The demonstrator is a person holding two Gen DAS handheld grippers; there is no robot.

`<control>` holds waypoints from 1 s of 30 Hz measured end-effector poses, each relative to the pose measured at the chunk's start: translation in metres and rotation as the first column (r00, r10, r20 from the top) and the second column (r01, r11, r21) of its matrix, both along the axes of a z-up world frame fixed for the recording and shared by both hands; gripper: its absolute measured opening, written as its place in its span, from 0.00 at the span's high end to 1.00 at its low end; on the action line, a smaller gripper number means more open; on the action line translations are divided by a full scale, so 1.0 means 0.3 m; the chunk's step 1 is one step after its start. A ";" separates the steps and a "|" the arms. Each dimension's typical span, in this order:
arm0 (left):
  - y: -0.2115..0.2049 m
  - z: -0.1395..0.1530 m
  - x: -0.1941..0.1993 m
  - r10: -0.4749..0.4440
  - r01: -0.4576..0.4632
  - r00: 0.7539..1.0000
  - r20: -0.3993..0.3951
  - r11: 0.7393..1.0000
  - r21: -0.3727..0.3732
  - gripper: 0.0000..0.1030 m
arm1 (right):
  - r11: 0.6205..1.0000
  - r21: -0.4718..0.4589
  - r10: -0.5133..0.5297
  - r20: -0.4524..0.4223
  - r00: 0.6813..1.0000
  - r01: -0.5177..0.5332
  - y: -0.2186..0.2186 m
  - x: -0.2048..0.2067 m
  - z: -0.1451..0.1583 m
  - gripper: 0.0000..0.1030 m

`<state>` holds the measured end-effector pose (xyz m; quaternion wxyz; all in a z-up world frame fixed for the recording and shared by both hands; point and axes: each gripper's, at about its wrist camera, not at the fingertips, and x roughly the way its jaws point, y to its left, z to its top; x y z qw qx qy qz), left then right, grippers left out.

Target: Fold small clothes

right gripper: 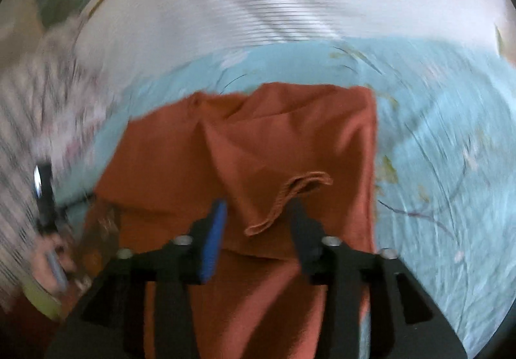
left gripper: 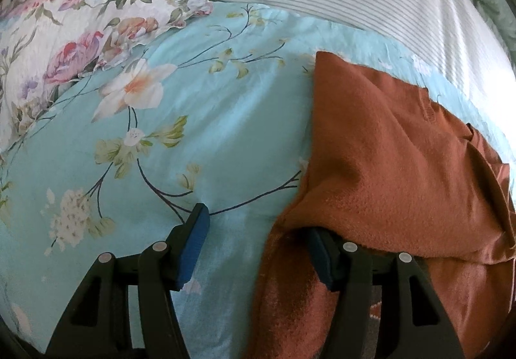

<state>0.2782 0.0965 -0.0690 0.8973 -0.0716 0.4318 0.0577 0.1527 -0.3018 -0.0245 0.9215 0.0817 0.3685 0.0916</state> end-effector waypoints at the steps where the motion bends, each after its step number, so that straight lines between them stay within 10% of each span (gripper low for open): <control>1: 0.002 0.000 -0.001 0.001 -0.001 1.000 0.002 1.000 -0.003 0.41 | 0.999 -0.037 0.023 0.006 1.000 -0.023 0.026 0.005 -0.006 0.50; 7: 0.008 -0.002 0.000 0.002 -0.002 1.000 0.006 1.000 -0.015 0.41 | 0.978 -0.201 0.042 -0.086 0.995 -0.059 0.099 0.105 -0.093 0.52; 9: 0.008 -0.003 -0.003 0.004 -0.004 1.000 0.009 1.000 -0.019 0.41 | 0.976 -0.211 0.023 -0.105 0.994 -0.045 0.086 0.123 -0.108 0.92; 13: 0.010 -0.004 -0.005 0.007 -0.007 1.000 0.014 1.000 -0.026 0.41 | 0.997 0.077 0.019 -0.100 0.995 -0.011 -0.037 0.103 -0.045 0.95; 19: 0.025 0.000 -0.014 0.030 -0.028 0.999 0.032 0.998 -0.047 0.41 | 0.886 0.461 0.054 -0.019 0.998 -0.039 -0.178 0.058 0.108 0.95; 30: 0.040 -0.010 -0.003 0.042 -0.040 0.999 0.031 0.998 -0.054 0.39 | 0.948 0.229 -0.165 -0.234 0.958 0.219 -0.271 0.293 -0.141 0.96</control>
